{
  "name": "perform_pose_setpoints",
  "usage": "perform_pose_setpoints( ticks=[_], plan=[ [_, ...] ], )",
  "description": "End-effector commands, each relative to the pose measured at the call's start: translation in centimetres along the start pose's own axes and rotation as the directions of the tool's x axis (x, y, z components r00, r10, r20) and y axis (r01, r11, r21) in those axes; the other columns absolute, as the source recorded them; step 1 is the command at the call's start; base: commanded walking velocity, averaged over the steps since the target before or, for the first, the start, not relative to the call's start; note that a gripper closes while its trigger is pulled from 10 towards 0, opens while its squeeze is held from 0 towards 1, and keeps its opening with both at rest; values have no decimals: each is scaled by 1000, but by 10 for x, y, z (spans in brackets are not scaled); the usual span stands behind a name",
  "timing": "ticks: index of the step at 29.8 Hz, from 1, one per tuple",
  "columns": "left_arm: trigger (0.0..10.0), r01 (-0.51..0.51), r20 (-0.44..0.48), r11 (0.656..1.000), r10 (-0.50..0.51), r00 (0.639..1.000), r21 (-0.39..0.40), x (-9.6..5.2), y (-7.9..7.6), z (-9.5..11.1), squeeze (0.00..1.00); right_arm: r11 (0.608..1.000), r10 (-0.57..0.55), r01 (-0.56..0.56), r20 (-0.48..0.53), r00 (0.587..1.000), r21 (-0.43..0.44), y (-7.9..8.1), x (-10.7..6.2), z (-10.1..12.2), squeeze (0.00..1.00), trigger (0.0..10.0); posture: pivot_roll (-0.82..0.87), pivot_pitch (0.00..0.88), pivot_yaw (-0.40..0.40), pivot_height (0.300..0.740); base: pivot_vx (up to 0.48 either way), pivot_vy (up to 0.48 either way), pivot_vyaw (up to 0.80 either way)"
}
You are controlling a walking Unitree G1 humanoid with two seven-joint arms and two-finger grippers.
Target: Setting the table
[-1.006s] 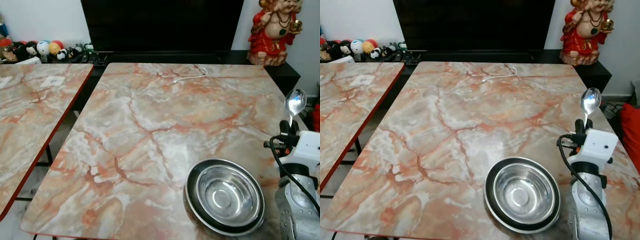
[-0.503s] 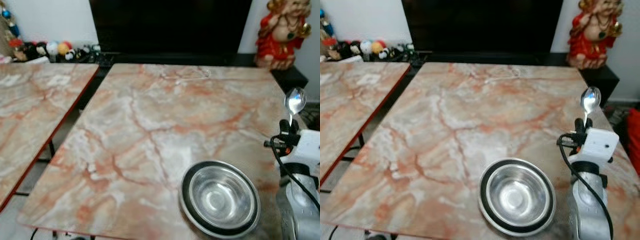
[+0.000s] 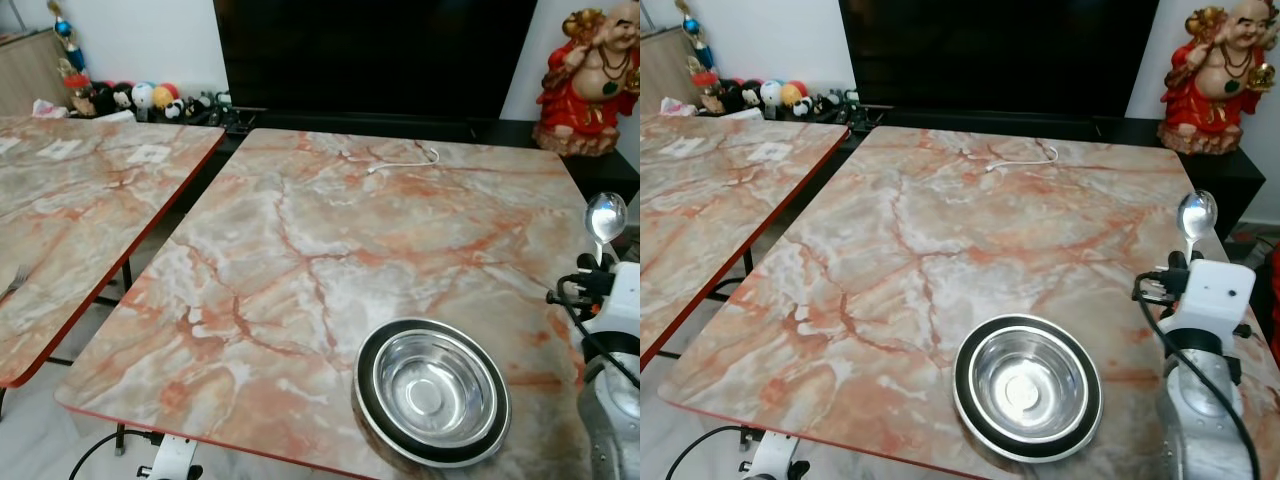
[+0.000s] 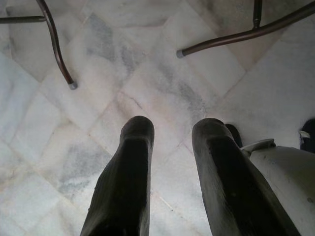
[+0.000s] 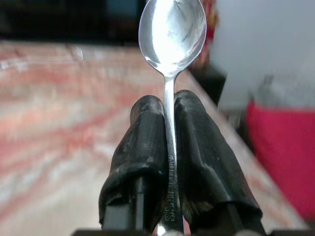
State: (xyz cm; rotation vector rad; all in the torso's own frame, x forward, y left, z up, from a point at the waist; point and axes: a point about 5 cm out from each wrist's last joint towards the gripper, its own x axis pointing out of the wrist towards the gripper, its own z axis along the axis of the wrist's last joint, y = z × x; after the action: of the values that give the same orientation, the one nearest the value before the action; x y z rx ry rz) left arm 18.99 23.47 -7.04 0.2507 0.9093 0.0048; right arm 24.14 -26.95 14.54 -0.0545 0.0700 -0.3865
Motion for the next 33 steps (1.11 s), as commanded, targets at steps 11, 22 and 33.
perform_pose_setpoints(
  ticks=[11, 22, 33],
  plan=[
    [10000, 1, -14, 1000, -1, 1000, 14, 0, 1, -1, 0, 988, 120, -87, -289, 950, 124, -6, -13, -29, 0, 10000, -26, 0, -8, 740, 0, 0, 0],
    [10000, 9, -15, 1000, -8, 1000, 26, 0, 1, -1, 0, 954, 230, -109, -449, 864, 279, -5, -33, -62, 0, 10000, -35, 0, -4, 740, 0, 0, 0],
    [10000, 9, -17, 1000, -8, 1000, 27, 0, 1, -3, 0, 888, 364, -165, -436, 823, 429, 0, -51, -64, 0, 10000, -35, 0, -6, 740, 0, 0, 0]
  ],
)
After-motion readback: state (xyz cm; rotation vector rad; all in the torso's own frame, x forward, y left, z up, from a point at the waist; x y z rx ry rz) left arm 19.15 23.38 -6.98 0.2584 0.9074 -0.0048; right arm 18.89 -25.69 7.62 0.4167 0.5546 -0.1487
